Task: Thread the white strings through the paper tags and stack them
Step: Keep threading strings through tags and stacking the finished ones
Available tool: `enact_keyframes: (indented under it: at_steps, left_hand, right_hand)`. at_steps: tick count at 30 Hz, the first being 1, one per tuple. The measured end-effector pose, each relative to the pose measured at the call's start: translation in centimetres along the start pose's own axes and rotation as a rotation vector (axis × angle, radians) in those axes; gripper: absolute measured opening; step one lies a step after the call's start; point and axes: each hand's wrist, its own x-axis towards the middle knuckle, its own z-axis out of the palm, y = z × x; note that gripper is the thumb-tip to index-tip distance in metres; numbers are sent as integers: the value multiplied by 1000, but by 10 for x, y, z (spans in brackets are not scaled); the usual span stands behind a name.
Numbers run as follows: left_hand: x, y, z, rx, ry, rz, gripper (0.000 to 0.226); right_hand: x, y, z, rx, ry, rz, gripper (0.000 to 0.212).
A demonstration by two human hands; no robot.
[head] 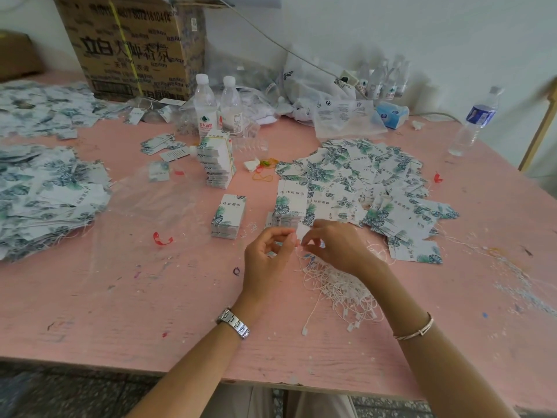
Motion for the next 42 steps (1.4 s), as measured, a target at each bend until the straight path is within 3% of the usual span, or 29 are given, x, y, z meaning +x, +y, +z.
enact_keyframes:
  at_steps: [13,19,28,31,35,38,42]
  left_hand:
    - [-2,0,5,188,-9,42,8]
    - [-3,-3,2,339,-52,77,13]
    - [-2,-1,2,208,-80,-11,4]
    - [-2,0,2,202,-49,-7,6]
    - [-2,3,1,203,2,30,4]
    - [-3,5,1,194,15,50,8]
    - [-5,7,3,179,-14,82,11]
  right_hand:
    - [-9,-2,20,23,19,53,7]
    - [-18,-8,14,123,217,-6,9]
    - [-20,-15,12,232,360,-96,9]
    - [-18,-20,11,459,438,-20,8]
    - [-20,-24,5,914,502,253,10]
    - [-23,-30,3,991,390,321,21]
    - [-23,-38,-1,1000,319,303,16]
